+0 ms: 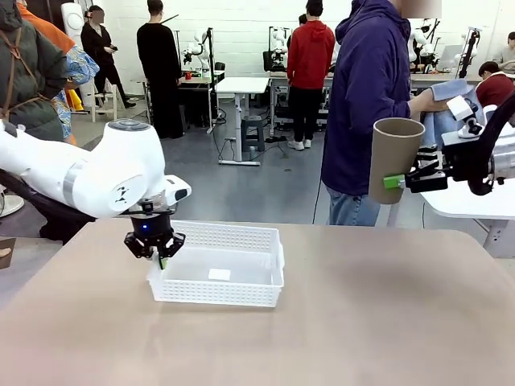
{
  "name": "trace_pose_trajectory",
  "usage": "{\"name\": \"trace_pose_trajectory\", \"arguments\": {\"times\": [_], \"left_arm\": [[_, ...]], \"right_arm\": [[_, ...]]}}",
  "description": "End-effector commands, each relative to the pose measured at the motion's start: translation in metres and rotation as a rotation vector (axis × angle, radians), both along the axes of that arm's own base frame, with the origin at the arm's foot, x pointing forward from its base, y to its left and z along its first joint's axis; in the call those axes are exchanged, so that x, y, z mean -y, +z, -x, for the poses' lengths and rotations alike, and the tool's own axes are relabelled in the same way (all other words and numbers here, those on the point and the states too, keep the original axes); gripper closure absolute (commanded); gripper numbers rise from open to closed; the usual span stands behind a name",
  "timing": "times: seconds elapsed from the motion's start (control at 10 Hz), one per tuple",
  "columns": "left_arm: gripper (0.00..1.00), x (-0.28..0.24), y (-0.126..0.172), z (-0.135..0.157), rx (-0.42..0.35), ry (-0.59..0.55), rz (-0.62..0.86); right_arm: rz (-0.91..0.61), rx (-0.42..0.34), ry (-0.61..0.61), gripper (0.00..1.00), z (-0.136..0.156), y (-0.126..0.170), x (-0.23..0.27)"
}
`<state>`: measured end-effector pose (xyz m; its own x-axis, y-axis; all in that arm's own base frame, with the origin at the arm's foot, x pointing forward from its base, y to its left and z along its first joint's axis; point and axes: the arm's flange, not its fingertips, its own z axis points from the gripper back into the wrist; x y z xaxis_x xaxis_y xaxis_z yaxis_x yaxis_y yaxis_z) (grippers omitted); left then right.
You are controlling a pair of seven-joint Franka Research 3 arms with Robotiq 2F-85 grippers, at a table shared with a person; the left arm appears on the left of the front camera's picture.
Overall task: Clean and organize the cups into the basket.
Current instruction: Pick up the Organizing basket and move it to the center of the table, then pick up the Reusable plastic cup from the right side of the table and place it inside the Organizing basket.
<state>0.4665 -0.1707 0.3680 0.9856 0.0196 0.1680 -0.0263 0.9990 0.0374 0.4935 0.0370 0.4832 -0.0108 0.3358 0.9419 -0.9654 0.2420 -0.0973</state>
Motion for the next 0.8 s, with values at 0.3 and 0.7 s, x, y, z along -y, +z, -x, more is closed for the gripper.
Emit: {"name": "trace_pose_trajectory", "arguments": {"times": [0.3,0.7], "left_arm": [[1.0,0.045,-0.006,-0.005,-0.073,-0.009,0.009],[1.0,0.039,-0.01,-0.002,-0.069,-0.012,0.014]], "right_arm": [[-0.062,-0.006,-0.078,0.85,-0.007,0.019,0.007],[-0.038,0.0,-0.047,0.85,-0.004,0.013,0.009]]}}
